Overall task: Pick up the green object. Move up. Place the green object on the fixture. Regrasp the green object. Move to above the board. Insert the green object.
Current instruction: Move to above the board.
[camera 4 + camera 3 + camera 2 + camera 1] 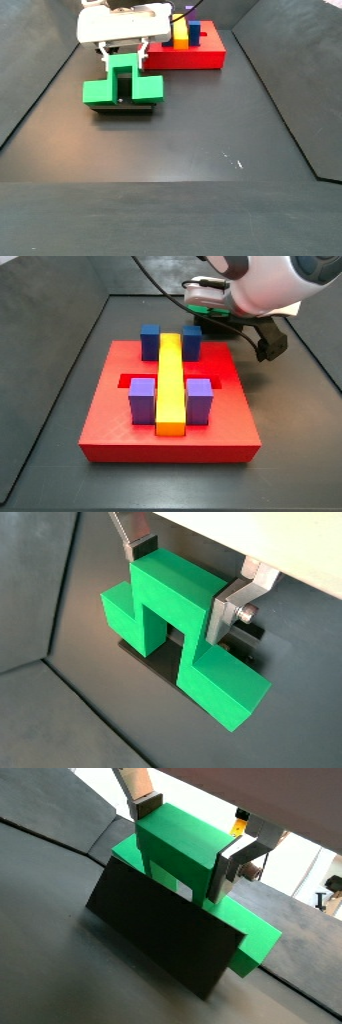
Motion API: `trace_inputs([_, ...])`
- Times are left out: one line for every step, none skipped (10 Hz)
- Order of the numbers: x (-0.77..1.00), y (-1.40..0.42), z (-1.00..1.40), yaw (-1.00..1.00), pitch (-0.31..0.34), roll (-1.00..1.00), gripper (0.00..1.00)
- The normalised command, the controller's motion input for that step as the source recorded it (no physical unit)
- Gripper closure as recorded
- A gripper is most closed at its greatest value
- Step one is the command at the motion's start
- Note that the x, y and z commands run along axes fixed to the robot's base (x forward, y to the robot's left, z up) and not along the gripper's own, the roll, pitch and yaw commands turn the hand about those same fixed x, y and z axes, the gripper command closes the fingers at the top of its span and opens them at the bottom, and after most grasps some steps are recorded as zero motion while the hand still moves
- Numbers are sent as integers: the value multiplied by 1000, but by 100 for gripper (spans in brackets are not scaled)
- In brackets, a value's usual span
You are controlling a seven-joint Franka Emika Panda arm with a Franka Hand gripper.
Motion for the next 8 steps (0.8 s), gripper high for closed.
trace_inputs([0,0,1400,0,0,0,100])
trace_inputs([-24,2,1400,-9,56,-41,100])
trace_inputs([-37,12,1400,-10,47,-91,100])
trace_inputs([-45,25,1400,15,18,-60,100])
trace_inputs([-34,12,1400,20,34,-42,100])
trace_inputs([-38,7,1400,14,32,-23,100])
trace_inputs([-42,12,1400,19,21,-5,100])
trace_inputs([-21,-7,907,21,24,-13,100])
